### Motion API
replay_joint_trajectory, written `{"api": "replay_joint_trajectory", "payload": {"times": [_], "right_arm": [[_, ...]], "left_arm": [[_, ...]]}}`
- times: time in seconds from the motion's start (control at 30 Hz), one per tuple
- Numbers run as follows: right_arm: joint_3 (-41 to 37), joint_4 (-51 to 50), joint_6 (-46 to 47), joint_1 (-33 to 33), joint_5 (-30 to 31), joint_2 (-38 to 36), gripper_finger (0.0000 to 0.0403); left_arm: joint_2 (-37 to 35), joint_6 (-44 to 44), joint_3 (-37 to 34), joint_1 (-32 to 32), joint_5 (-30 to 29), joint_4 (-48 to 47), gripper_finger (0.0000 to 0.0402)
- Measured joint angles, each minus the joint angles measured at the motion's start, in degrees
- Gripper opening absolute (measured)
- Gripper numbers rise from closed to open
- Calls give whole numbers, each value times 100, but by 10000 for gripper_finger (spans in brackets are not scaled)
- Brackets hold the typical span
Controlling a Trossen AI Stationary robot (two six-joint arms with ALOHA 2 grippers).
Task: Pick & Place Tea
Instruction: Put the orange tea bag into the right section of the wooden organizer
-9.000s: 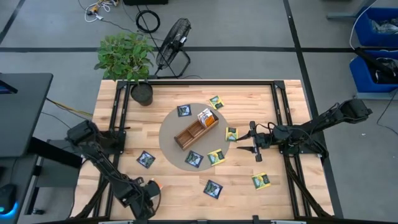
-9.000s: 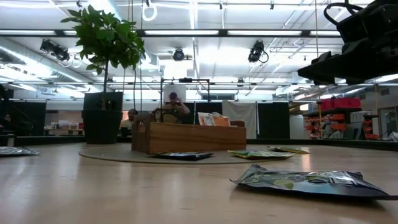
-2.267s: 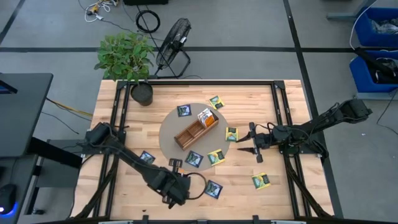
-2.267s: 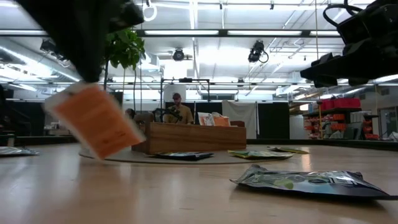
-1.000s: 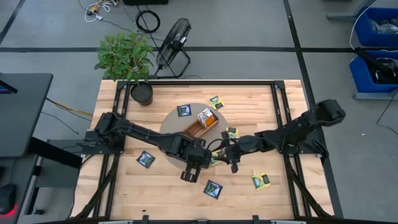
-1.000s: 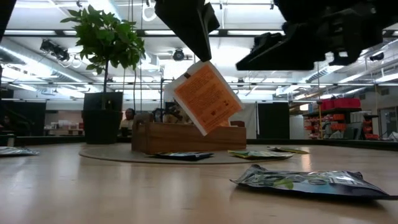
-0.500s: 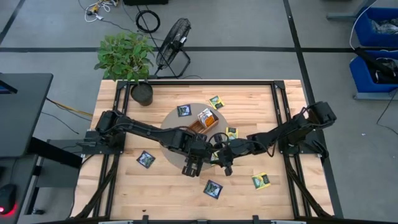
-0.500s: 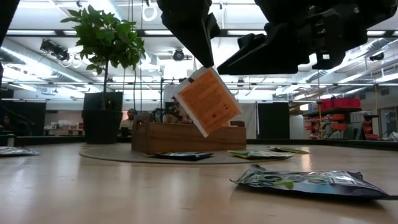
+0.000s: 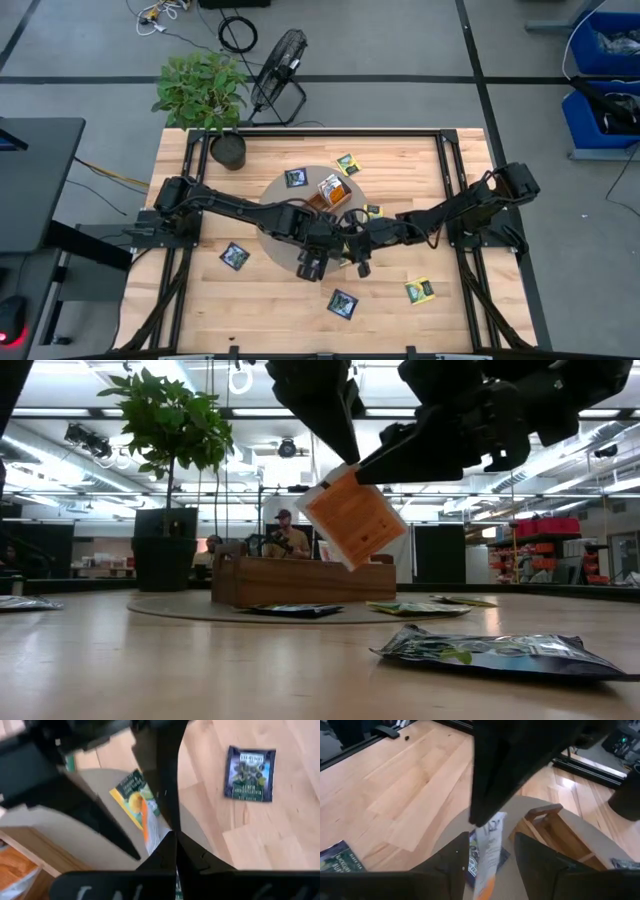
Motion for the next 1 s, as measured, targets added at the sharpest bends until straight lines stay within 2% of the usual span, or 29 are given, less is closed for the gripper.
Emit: {"api": "replay_joint_trajectory", "payload": {"times": [0.2,0.43,0.53,0.67,1.0], "right_arm": [[0,-135,125,-66,-1,0,129],[0,-184,2,-65,-2,0,13],[0,-243,-26,-61,-17,0,9],[-78,-377,-70,-66,-23,2,4],[-859,813,-115,-76,-153,-356,1]], "left_arm": [[0,96,5,0,4,53,1],[0,102,5,14,2,78,1],[0,98,2,18,131,168,8],[-3,94,3,8,677,621,20],[-2,375,1,-320,518,1866,5]]}}
